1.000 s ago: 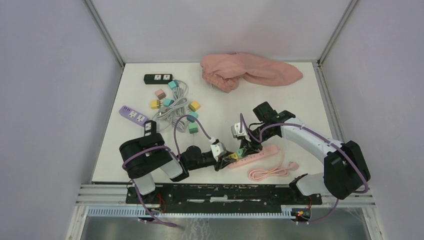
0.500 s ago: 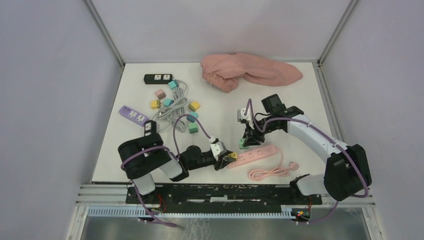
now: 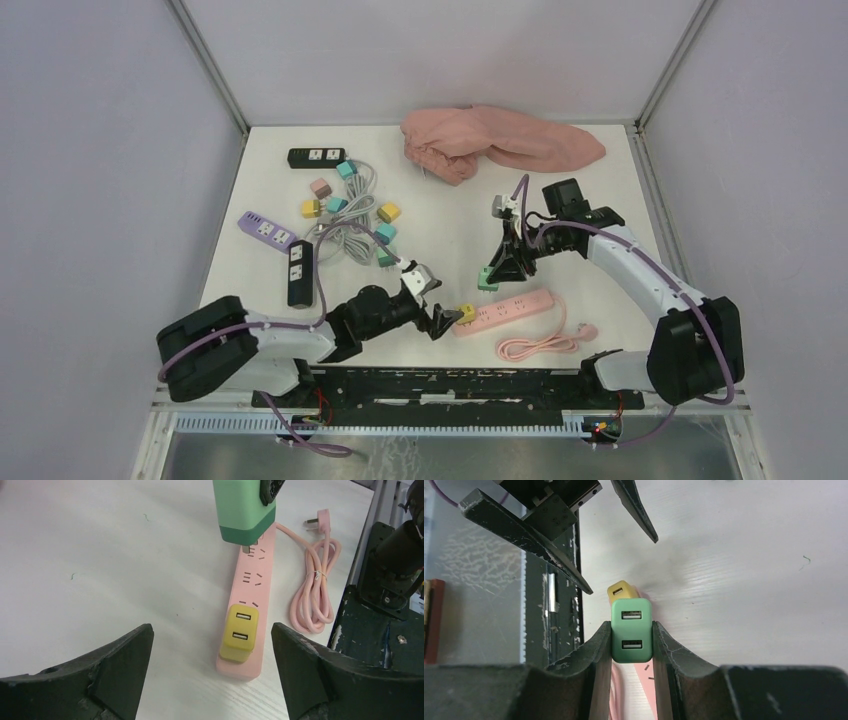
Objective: Pull the plug off the socket
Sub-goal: Remove the plug from the socket.
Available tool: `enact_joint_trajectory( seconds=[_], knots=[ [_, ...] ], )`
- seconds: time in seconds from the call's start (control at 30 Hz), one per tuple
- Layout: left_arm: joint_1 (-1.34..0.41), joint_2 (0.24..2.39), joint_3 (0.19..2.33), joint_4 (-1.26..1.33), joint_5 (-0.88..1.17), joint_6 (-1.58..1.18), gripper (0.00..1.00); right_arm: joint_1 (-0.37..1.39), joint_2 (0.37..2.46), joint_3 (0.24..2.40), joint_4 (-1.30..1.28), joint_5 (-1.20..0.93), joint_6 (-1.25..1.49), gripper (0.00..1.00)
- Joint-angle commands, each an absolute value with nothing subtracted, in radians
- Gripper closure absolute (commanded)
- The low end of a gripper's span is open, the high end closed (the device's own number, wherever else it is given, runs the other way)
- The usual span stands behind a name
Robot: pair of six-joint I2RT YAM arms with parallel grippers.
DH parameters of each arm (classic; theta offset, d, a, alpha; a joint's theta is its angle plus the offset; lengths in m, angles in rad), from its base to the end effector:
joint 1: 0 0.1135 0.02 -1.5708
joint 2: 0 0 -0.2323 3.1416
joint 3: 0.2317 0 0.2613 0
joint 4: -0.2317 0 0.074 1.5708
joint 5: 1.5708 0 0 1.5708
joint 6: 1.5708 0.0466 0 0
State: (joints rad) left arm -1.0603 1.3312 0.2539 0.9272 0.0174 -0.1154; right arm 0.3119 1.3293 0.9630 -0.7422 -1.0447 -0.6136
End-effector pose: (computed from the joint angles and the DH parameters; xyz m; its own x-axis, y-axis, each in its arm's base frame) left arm 0.1251 -0.2250 0.1256 -0.1740 0.0751 -0.9819 0.8665 0.4854 -0.1164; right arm 0.2416 0.1202 0.2168 -0.3964 -0.4316 -0.8103 -0.9166 0.1358 0.3760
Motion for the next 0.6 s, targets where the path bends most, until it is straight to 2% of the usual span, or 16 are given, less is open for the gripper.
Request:
enact_joint_trajectory(
  seconds=[0.0,0.03,0.2,0.57],
  knots=[
    [-1.057,1.193,0.289,0.747,-0.065,-0.202,0.03,0.291,1.347,0.997,-0.635,-1.166,-0.429,0.99],
    [-1.057,1.161,0.291,0.726,-0.073,-0.219,0.0,0.288,1.35,0.994,-0.613,-1.169,-0.394,0.99],
    [-1.055,1.057,0.322,0.62,-0.082,-0.305,0.01,0.273,1.367,0.984,-0.537,-1.198,-0.263,0.98],
    [-1.054,1.008,0.382,0.542,-0.06,-0.404,0.01,0.259,1.382,0.967,-0.421,-1.188,-0.092,0.98]
  ],
)
